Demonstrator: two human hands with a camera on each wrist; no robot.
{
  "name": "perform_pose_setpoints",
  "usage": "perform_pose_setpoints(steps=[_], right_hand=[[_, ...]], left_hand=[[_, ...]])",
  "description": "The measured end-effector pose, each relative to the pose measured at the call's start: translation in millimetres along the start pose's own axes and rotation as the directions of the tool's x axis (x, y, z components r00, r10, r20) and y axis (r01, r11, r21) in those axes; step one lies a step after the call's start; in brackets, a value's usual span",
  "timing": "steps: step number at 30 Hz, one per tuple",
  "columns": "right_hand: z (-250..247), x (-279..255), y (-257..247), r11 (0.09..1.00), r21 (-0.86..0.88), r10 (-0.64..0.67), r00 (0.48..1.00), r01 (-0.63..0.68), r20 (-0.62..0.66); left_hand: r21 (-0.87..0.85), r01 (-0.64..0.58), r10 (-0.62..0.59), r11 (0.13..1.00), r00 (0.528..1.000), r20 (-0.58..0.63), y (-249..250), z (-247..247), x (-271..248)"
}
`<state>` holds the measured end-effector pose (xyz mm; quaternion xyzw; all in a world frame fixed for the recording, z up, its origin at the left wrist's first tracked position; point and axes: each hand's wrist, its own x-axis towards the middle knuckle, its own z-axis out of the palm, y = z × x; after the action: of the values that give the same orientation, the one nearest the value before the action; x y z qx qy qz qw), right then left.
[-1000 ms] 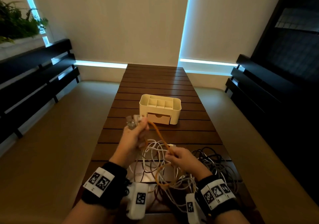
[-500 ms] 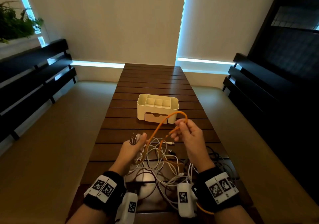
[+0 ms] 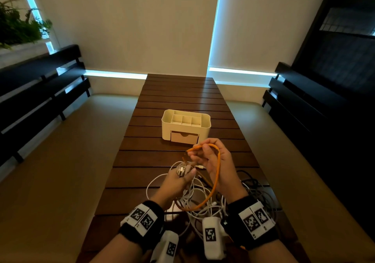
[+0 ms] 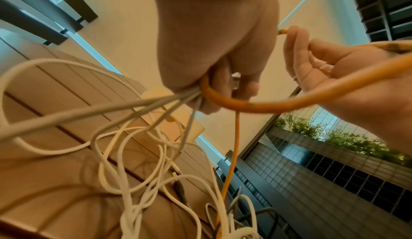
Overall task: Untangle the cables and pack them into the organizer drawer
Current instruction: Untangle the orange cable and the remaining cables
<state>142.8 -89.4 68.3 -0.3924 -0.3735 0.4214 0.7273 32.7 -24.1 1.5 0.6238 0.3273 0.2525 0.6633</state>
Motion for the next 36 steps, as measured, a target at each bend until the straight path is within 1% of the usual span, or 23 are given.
perform_pose_setpoints(steps=[2,3,4,5,6,7,9,10,11,13,15,17,19,20,22,23,24,26,27,29,31,32,36], right_hand=[[-3.3,-0.2,0.9,0.999,-0.037,0.006,1.000,-0.006,0.016],[-6.9,0.6,2.4,0.995,-0.103,0.012,1.000,-0.011,0.009],[-14.1,2.8,7.2,0.971,-0.239,0.025,1.000,-0.027,-0.014],[-22.5,4.6,13.4,0.896,-0.439,0.045,0.998,-0.059,-0.042],[-30.9,5.4,20.3,0.750,-0.653,0.092,0.994,-0.107,-0.058],[-38.8,5.4,27.8,0.561,-0.813,0.177,0.982,-0.156,-0.066],[-51.1,2.0,41.6,0.204,-0.962,0.356,0.929,-0.180,-0.098],[-54.2,-1.2,46.0,0.077,-0.984,0.404,0.907,-0.163,-0.118],[-56.0,-4.4,49.2,-0.003,-0.990,0.423,0.896,-0.144,-0.132],[-60.0,-9.9,54.9,-0.021,-0.990,0.423,0.896,-0.137,-0.133],[-61.7,-12.6,57.5,-0.051,-0.990,0.361,0.922,-0.131,-0.141],[-60.6,-11.3,59.6,-0.032,-0.987,0.287,0.944,-0.157,-0.160],[-55.9,-10.8,56.3,0.060,-0.989,0.115,0.985,-0.137,-0.129],[-55.3,-9.3,54.8,0.077,-0.987,0.036,0.989,-0.143,-0.140],[-49.2,-7.1,47.3,0.059,-0.989,-0.016,0.991,-0.133,-0.135],[-46.2,-5.0,41.7,0.025,-0.993,-0.033,0.992,-0.117,-0.118],[-43.7,-3.0,36.1,0.057,-0.992,-0.066,0.991,-0.113,-0.116],[-33.5,-0.7,23.8,0.182,-0.980,-0.156,0.982,-0.074,-0.103],[-27.7,-0.1,18.0,0.275,-0.961,-0.219,0.971,-0.031,-0.094],[-15.8,1.2,12.2,0.442,-0.895,-0.260,0.963,0.053,-0.071],[-2.6,-1.0,6.6,0.649,-0.754,-0.203,0.978,0.099,-0.047],[2.6,-2.6,4.2,0.727,-0.681,-0.159,0.987,0.092,-0.036],[9.9,-7.5,-4.7,0.866,-0.500,-0.022,1.000,0.026,0.013]], left_hand=[[0.017,-0.065,0.065,0.998,0.998,-0.003,3.1,3.1,-2.0],[0.006,-0.112,0.112,0.994,0.993,-0.037,4.4,2.3,-2.1],[-0.022,-0.156,0.154,0.987,0.985,-0.079,6.5,0.2,-2.0],[-0.065,-0.186,0.178,0.980,0.976,-0.124,9.1,-2.8,-1.5],[-0.113,-0.197,0.178,0.974,0.970,-0.164,12.9,-5.9,-1.6],[-0.165,-0.203,0.171,0.965,0.967,-0.190,17.9,-8.7,-1.7],[-0.251,-0.227,0.181,0.941,0.964,-0.194,28.9,-12.6,-3.1],[-0.281,-0.247,0.198,0.927,0.961,-0.193,35.1,-13.5,-4.3],[-0.299,-0.277,0.222,0.913,0.953,-0.205,38.2,-16.0,-3.6],[-0.310,-0.326,0.258,0.893,0.935,-0.242,41.7,-21.0,-1.8],[-0.274,-0.335,0.262,0.902,0.927,-0.270,37.8,-27.3,0.8],[-0.253,-0.311,0.249,0.916,0.936,-0.249,33.8,-30.7,-0.2],[-0.222,-0.275,0.232,0.935,0.952,-0.201,28.3,-29.6,-2.2],[-0.204,-0.254,0.218,0.945,0.959,-0.181,25.4,-27.7,-3.3],[-0.212,-0.182,0.149,0.960,0.976,-0.160,18.7,-24.4,-4.4],[-0.253,-0.141,0.104,0.957,0.983,-0.152,14.0,-23.6,-4.1],[-0.306,-0.096,0.056,0.947,0.989,-0.137,9.9,-22.8,-4.2],[-0.354,-0.031,-0.002,0.935,0.996,-0.093,6.1,-19.6,-6.9],[-0.340,-0.019,-0.009,0.940,0.997,-0.080,2.7,-17.7,-7.2],[-0.247,-0.029,0.016,0.969,0.998,-0.055,2.7,-10.8,-9.8],[-0.150,-0.067,0.065,0.986,0.998,-0.019,2.5,-3.5,-9.4],[-0.106,-0.076,0.077,0.991,0.997,0.001,3.6,0.1,-8.2],[-0.045,-0.094,0.093,0.995,0.995,-0.031,13.4,10.6,-9.0]])
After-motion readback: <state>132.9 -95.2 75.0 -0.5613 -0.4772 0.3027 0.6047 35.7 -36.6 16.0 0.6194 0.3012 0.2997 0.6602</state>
